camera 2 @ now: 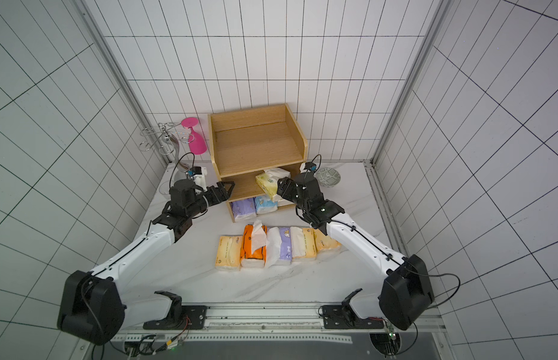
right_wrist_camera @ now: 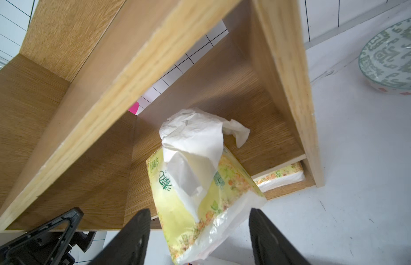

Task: Remove the tissue boxes from the shelf
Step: Pick up a box of tissues from the shelf.

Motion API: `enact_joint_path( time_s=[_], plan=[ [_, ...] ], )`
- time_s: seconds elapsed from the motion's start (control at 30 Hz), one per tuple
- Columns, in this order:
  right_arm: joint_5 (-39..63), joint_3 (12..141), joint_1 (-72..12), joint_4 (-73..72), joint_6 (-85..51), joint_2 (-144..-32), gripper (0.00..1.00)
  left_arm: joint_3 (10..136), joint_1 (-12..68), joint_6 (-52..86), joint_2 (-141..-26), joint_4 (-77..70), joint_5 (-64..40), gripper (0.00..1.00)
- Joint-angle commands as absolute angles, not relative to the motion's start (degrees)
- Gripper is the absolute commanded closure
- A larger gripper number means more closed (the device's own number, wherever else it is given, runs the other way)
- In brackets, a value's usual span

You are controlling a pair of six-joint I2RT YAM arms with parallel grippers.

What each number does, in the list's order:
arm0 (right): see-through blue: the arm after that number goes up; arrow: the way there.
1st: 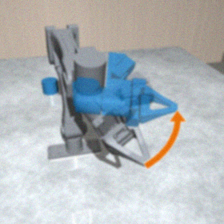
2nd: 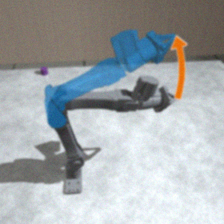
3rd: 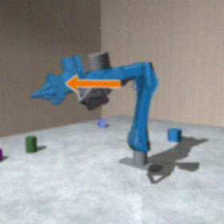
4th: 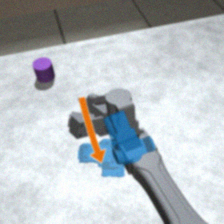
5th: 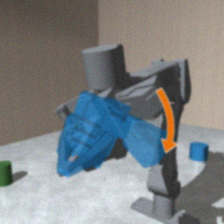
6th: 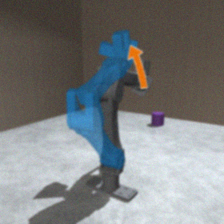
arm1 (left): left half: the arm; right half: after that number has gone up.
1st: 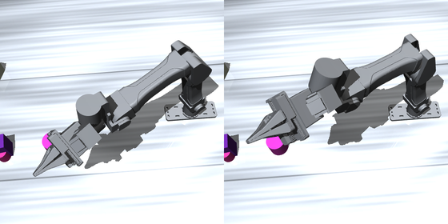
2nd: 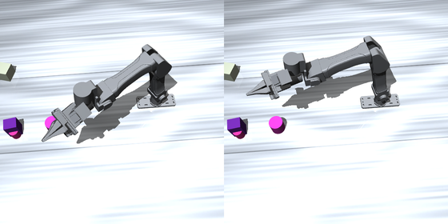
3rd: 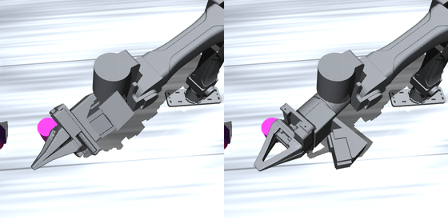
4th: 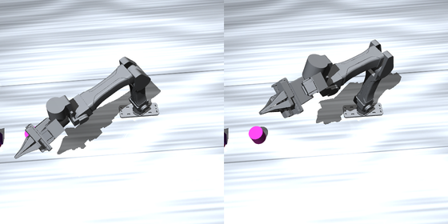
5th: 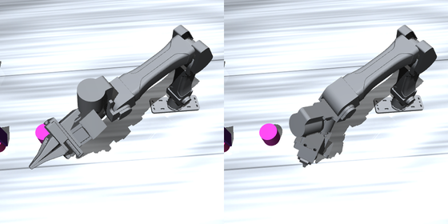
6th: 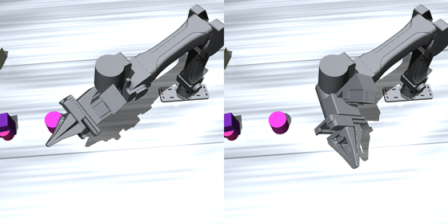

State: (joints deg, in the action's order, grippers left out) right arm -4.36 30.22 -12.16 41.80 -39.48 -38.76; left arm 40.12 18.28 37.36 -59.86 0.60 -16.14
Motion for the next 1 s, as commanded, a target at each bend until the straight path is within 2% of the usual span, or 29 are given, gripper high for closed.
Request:
enact_joint_path(
  time_s=[0.0,0.1,0.2,0.33,0.73,0.97],
  plan=[
    [0.55,35.01,-6.19,39.34,-34.29,-44.77,0.28,41.31,18.45,35.75,-59.59,-0.46,-17.1,0.05],
    [10.09,35.41,-0.26,34.25,-30.73,-54.24,0.31,41.18,18.46,35.12,-59.68,-0.19,-18.44,0.05],
    [16.51,34.98,0.06,29.0,-29.77,-60.64,0.37,40.79,18.41,34.38,-59.38,0.0,-18.71,0.05],
    [21.21,33.02,-0.63,21.9,-31.17,-64.31,0.39,40.86,18.46,33.37,-59.67,0.09,-19.02,0.05],
    [17.78,34.66,-9.63,17.62,-32.58,-70.37,0.44,43.42,18.02,33.67,-64.94,-2.61,-14.68,0.02],
    [10.89,36.57,-11.27,21.9,-35.33,-58.73,0.41,46.56,17.25,33.64,-69.61,-3.34,-13.29,0.02]
  ],
)
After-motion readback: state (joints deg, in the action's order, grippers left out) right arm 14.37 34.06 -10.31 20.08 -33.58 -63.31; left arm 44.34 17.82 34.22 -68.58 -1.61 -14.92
